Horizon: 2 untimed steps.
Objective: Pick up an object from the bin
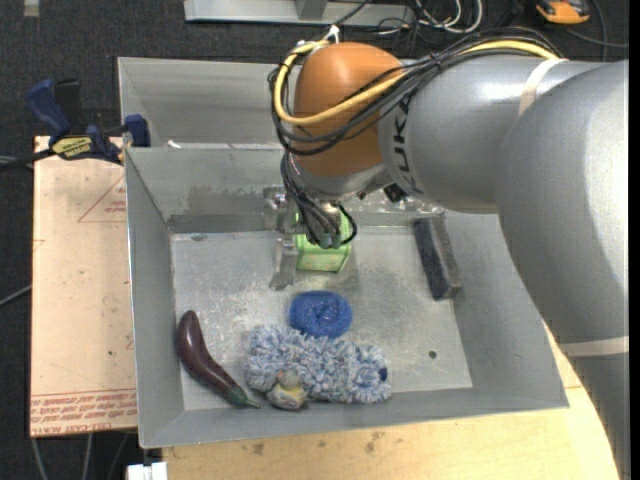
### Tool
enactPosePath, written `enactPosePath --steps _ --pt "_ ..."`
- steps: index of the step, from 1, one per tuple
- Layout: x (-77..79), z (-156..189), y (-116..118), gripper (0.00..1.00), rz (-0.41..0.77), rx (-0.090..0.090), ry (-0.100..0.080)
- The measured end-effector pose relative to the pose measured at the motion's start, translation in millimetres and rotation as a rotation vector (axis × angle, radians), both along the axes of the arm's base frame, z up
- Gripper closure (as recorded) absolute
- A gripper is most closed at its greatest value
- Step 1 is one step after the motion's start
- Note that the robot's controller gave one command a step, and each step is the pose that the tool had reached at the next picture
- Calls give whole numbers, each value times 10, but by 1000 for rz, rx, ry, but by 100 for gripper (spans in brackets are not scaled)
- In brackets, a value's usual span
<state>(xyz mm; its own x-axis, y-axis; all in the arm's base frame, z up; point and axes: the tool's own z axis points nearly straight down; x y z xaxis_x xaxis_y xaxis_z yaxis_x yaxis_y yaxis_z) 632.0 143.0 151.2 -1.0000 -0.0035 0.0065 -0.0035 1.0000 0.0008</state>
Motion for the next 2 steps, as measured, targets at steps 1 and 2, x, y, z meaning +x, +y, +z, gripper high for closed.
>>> enactPosePath --steps 1,2 --pt "16 50 -5 0 -2 1 -7" --pt "-128 -109 -92 0 50 3 -15"
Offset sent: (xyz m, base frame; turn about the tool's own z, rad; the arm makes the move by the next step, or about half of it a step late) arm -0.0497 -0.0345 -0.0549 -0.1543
